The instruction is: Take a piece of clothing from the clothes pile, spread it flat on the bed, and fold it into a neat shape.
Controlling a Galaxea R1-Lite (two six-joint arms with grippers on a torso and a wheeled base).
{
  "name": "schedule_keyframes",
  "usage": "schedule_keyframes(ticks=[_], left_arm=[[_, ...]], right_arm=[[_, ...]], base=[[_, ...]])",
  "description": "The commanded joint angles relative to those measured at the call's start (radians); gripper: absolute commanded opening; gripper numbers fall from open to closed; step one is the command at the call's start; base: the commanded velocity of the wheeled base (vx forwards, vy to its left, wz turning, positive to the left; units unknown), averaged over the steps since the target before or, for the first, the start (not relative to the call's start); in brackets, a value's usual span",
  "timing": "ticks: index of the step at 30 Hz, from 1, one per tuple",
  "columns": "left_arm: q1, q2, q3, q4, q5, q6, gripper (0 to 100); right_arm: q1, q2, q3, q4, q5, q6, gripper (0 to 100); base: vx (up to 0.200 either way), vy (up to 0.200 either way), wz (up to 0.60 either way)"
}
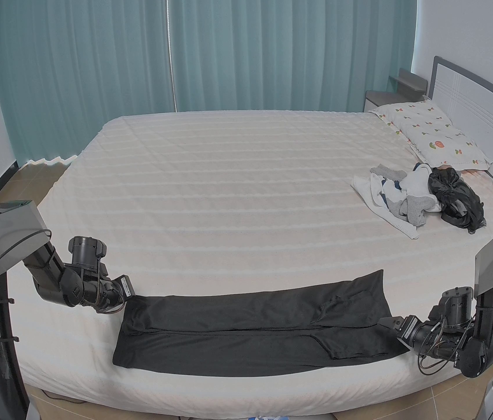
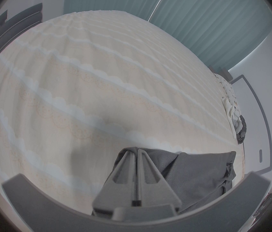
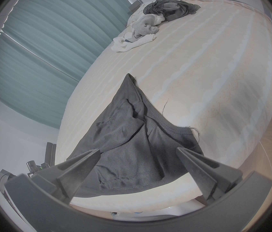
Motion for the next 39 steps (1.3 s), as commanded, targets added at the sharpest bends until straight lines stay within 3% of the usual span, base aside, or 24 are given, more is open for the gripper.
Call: schedule_keyframes(ticks=[1, 6, 32, 33, 39], left_arm=[[0.000, -0.004, -0.007, -0.013, 0.001, -0.035, 0], [0.005, -0.003, -0.019, -0.067, 0.001, -0.114, 0], [0.039, 0.025, -0.028, -0.061, 0.002, -0.109, 0], [0.039, 0.025, -0.028, -0.061, 0.002, -0.109, 100], [0.039, 0.023, -0.025, -0.062, 0.002, -0.112, 100]], right_arm=[[0.000, 0.002, 0.002, -0.011, 0.000, 0.000, 100], [0.000, 0.003, 0.001, -0.011, 0.000, 0.000, 100], [-0.023, -0.003, -0.028, -0.011, 0.000, 0.000, 100], [-0.023, -0.003, -0.028, -0.011, 0.000, 0.000, 100], [-0.043, -0.006, -0.116, -0.009, 0.036, -0.003, 100]], base=[[0.000, 0.000, 0.00], [0.000, 0.000, 0.00], [0.000, 0.000, 0.00], [0.000, 0.000, 0.00], [0.000, 0.000, 0.00]])
